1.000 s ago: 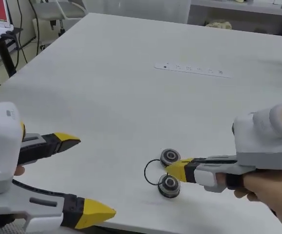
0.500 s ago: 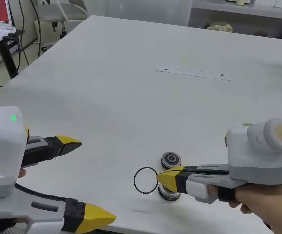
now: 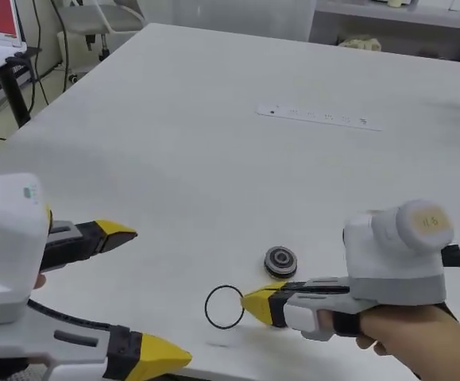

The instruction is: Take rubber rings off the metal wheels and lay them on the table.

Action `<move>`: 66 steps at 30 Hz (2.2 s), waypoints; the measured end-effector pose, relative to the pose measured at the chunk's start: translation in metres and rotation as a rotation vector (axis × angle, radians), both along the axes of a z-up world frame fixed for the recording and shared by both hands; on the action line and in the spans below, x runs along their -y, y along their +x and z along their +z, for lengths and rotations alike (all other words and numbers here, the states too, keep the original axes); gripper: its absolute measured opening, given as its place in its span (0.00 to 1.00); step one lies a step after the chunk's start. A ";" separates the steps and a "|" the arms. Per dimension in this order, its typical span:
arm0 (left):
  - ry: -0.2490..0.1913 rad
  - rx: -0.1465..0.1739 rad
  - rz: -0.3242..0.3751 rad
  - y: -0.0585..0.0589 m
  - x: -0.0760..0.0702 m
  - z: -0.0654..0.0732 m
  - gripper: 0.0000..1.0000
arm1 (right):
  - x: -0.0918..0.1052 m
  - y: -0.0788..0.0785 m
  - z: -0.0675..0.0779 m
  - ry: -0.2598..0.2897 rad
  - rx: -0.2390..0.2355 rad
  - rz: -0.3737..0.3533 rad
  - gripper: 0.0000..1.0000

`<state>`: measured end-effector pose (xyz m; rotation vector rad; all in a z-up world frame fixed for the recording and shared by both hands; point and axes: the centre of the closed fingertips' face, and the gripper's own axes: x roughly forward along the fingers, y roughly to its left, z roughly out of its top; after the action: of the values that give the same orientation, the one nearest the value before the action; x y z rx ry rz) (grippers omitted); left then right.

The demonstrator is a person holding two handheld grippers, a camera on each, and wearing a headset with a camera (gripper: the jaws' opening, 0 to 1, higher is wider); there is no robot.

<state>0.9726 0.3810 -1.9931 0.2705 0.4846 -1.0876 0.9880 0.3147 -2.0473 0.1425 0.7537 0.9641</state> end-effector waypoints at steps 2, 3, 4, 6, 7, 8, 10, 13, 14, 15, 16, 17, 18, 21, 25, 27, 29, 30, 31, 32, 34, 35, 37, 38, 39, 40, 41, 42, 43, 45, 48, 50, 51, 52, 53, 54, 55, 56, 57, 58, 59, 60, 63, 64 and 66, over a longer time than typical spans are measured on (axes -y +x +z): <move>-0.003 0.001 0.000 0.000 0.000 0.000 0.86 | -0.001 0.002 -0.001 -0.005 0.004 -0.003 0.00; -0.003 0.001 0.000 0.000 0.000 0.001 0.86 | -0.001 0.002 -0.001 -0.005 0.004 -0.003 0.00; -0.006 0.001 -0.002 0.000 0.001 0.001 0.86 | -0.002 0.004 -0.002 -0.004 0.002 -0.003 0.00; -0.001 0.004 -0.005 0.000 0.001 0.001 0.86 | -0.003 0.007 -0.005 -0.001 -0.025 -0.014 0.00; 0.002 0.004 -0.006 -0.001 0.001 0.001 0.85 | -0.004 0.008 -0.005 0.006 -0.042 -0.028 0.00; 0.006 0.003 -0.006 -0.001 0.001 0.000 0.85 | -0.005 0.010 -0.005 0.013 -0.044 -0.033 0.00; 0.009 0.001 -0.006 -0.001 0.000 0.000 0.85 | -0.007 0.011 -0.006 0.008 -0.036 -0.032 0.00; 0.014 0.005 -0.005 -0.001 0.000 0.000 0.85 | -0.009 0.010 -0.012 -0.036 -0.012 -0.009 0.00; 0.015 0.005 -0.004 -0.001 0.000 -0.001 0.85 | -0.009 0.010 -0.013 -0.041 -0.008 -0.004 0.00; 0.015 0.004 -0.003 -0.001 0.000 -0.001 0.85 | -0.009 0.010 -0.014 -0.049 -0.002 0.003 0.00; 0.014 0.004 -0.003 -0.001 0.000 -0.001 0.85 | -0.009 0.010 -0.015 -0.057 0.003 0.007 0.00; 0.013 0.004 -0.002 -0.001 0.000 0.000 0.85 | -0.008 0.010 -0.016 -0.066 0.006 0.008 0.02; 0.012 0.004 -0.002 -0.001 0.000 0.000 0.85 | -0.008 0.010 -0.016 -0.068 0.005 0.008 0.04; 0.012 0.001 -0.001 -0.001 0.000 -0.001 0.85 | -0.007 0.011 -0.017 -0.076 0.011 0.010 0.02; 0.012 0.002 0.000 0.000 0.000 -0.001 0.85 | -0.005 0.011 -0.018 -0.095 0.024 0.017 0.05; 0.011 0.001 0.001 0.000 0.000 -0.001 0.85 | -0.005 0.012 -0.017 -0.100 0.031 0.018 0.06; 0.012 0.000 0.000 0.000 0.000 -0.001 0.85 | -0.005 0.012 -0.012 -0.092 0.040 0.023 0.06; 0.012 -0.001 -0.002 -0.001 0.000 -0.001 0.85 | -0.005 0.012 -0.010 -0.091 0.046 0.023 0.07; 0.013 -0.001 -0.004 -0.001 0.000 -0.001 0.85 | -0.005 0.013 -0.009 -0.091 0.053 0.024 0.07; 0.015 -0.002 -0.006 -0.001 0.000 -0.001 0.85 | -0.003 0.014 -0.006 -0.089 0.063 0.024 0.07; 0.016 -0.002 -0.008 -0.001 0.001 -0.001 0.85 | -0.002 0.016 -0.001 -0.075 0.065 0.014 0.07; 0.015 -0.002 -0.009 -0.002 0.001 -0.001 0.85 | -0.001 0.017 0.002 -0.066 0.067 0.008 0.08; 0.014 -0.002 -0.009 -0.002 0.001 -0.001 0.85 | 0.001 0.019 0.008 -0.050 0.081 0.003 0.09; 0.014 -0.003 -0.009 -0.002 0.001 -0.001 0.85 | 0.002 0.021 0.011 -0.043 0.090 0.003 0.09; 0.014 -0.003 -0.009 -0.002 0.001 -0.001 0.85 | 0.002 0.021 0.014 -0.035 0.091 0.003 0.09; 0.014 -0.003 -0.009 -0.002 0.001 -0.001 0.85 | 0.001 0.020 0.019 0.000 0.079 0.002 0.10; 0.014 -0.004 -0.010 -0.002 0.001 -0.002 0.85 | 0.002 0.021 0.022 0.016 0.074 0.000 0.11; 0.014 -0.004 -0.011 -0.002 0.001 -0.002 0.85 | 0.003 0.021 0.025 0.025 0.078 0.000 0.13; 0.015 -0.005 -0.012 -0.002 0.001 -0.002 0.85 | 0.004 0.021 0.028 0.033 0.083 0.001 0.15; 0.016 -0.006 -0.014 -0.003 0.002 -0.002 0.85 | 0.006 0.022 0.036 0.050 0.098 -0.001 0.17; 0.018 -0.004 -0.017 -0.003 0.002 -0.002 0.85 | 0.012 0.026 0.048 0.083 0.099 -0.026 0.19; 0.016 -0.006 -0.020 -0.003 0.002 -0.002 0.85 | 0.016 0.029 0.058 0.107 0.120 -0.046 0.21; 0.012 -0.007 -0.023 -0.004 0.003 -0.002 0.85 | 0.020 0.032 0.064 0.120 0.129 -0.062 0.22; 0.012 -0.007 -0.024 -0.004 0.003 -0.002 0.85 | 0.022 0.033 0.067 0.125 0.135 -0.068 0.23; 0.011 -0.005 -0.025 -0.004 0.003 -0.002 0.85 | 0.026 0.034 0.072 0.131 0.147 -0.073 0.24; 0.011 -0.002 -0.027 -0.004 0.003 -0.001 0.85 | 0.028 0.035 0.075 0.132 0.159 -0.078 0.25; 0.011 -0.003 -0.030 -0.004 0.003 -0.001 0.85 | 0.032 0.036 0.078 0.126 0.173 -0.077 0.26; 0.012 -0.006 -0.034 -0.005 0.004 -0.002 0.85 | 0.034 0.036 0.079 0.121 0.180 -0.075 0.27; 0.012 -0.007 -0.037 -0.005 0.004 -0.002 0.85 | 0.036 0.036 0.080 0.113 0.185 -0.073 0.29; 0.013 -0.006 -0.040 -0.006 0.004 -0.002 0.85 | 0.040 0.036 0.082 0.104 0.195 -0.071 0.30; 0.013 -0.005 -0.041 -0.006 0.004 -0.002 0.85 | 0.043 0.036 0.083 0.098 0.202 -0.067 0.31; 0.013 -0.004 -0.042 -0.006 0.004 -0.001 0.85 | 0.047 0.035 0.084 0.087 0.218 -0.063 0.32; 0.011 -0.009 -0.044 -0.006 0.005 -0.002 0.85 | 0.055 0.032 0.083 0.047 0.243 -0.037 0.33; 0.009 -0.009 -0.045 -0.006 0.005 -0.002 0.85 | 0.056 0.030 0.082 0.036 0.247 -0.025 0.33; 0.008 -0.009 -0.047 -0.007 0.005 -0.001 0.85 | 0.061 0.026 0.079 0.005 0.258 0.001 0.32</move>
<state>0.9660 0.3761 -1.9944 0.2853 0.4927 -1.1328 1.0138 0.2542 -1.9683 0.0211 0.5140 0.9642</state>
